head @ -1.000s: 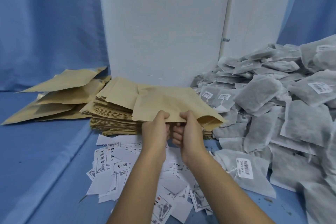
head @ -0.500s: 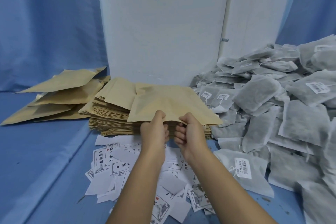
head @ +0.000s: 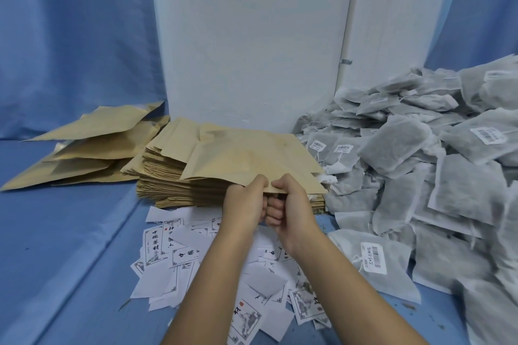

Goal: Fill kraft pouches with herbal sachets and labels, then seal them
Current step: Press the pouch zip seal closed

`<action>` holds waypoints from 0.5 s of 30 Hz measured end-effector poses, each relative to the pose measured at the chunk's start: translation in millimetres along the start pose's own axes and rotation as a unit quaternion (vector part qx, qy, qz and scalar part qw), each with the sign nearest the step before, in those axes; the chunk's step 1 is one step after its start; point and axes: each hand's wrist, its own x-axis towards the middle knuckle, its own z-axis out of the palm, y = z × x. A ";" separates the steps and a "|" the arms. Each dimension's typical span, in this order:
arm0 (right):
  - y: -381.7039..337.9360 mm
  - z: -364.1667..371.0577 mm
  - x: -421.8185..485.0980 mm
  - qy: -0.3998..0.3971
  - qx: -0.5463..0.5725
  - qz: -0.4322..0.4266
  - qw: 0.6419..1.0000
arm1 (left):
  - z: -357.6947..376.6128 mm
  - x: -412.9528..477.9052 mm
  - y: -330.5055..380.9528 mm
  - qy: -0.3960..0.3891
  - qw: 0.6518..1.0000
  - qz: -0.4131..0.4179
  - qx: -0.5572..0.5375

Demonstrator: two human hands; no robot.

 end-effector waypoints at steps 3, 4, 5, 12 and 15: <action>0.0 -3.2 2.0 0.048 0.036 -0.010 0.998 | -1.9 2.6 -1.2 0.038 0.999 0.034 0.015; 1.4 -4.8 4.0 0.071 0.035 -0.020 0.997 | -2.1 2.9 -1.8 0.044 0.998 0.033 0.011; 2.3 -5.8 4.8 0.083 0.030 -0.026 0.996 | -1.6 2.5 -1.7 0.042 0.999 0.030 0.006; 4.1 -3.4 2.2 0.019 -0.031 -0.026 0.999 | 2.5 -5.4 2.4 -0.024 1.000 -0.008 0.011; 4.6 -3.1 2.3 0.038 -0.007 -0.020 0.999 | -3.4 -1.0 2.1 0.012 1.000 -0.004 -0.027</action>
